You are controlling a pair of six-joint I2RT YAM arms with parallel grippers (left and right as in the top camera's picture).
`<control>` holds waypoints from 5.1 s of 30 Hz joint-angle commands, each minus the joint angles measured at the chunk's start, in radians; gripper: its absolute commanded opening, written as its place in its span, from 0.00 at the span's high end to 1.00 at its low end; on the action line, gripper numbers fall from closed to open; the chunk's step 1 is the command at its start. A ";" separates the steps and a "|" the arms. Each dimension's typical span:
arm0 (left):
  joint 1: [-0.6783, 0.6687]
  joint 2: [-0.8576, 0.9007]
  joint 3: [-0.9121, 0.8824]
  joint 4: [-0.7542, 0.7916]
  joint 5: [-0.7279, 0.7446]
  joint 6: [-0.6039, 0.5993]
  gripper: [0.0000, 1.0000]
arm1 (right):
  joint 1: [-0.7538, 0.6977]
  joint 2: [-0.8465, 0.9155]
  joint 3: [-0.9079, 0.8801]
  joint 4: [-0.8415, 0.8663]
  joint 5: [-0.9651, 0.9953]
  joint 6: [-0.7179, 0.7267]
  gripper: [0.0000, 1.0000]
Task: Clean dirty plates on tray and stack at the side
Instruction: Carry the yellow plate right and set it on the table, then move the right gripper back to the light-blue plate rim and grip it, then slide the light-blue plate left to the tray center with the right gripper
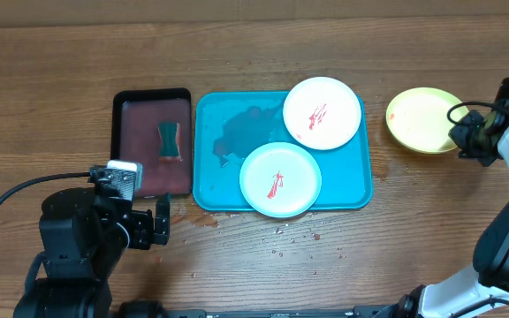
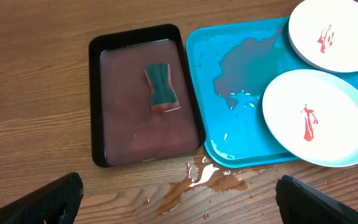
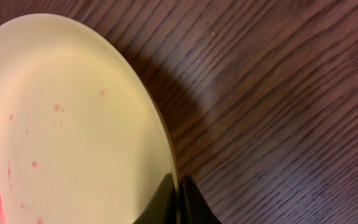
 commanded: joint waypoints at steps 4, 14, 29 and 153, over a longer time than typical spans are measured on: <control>-0.005 -0.003 -0.010 0.003 -0.007 -0.010 0.00 | 0.006 -0.004 -0.005 -0.003 -0.006 -0.016 0.96; -0.005 -0.003 -0.010 0.003 -0.007 -0.010 0.00 | 0.006 -0.011 0.011 -0.085 0.010 0.006 0.51; -0.005 -0.003 -0.010 0.003 -0.007 -0.010 0.00 | 0.219 -0.337 0.055 -0.317 -0.066 0.014 0.51; -0.005 0.002 -0.010 0.079 0.095 -0.046 0.00 | 0.915 -0.435 -0.058 -0.338 -0.136 0.100 0.00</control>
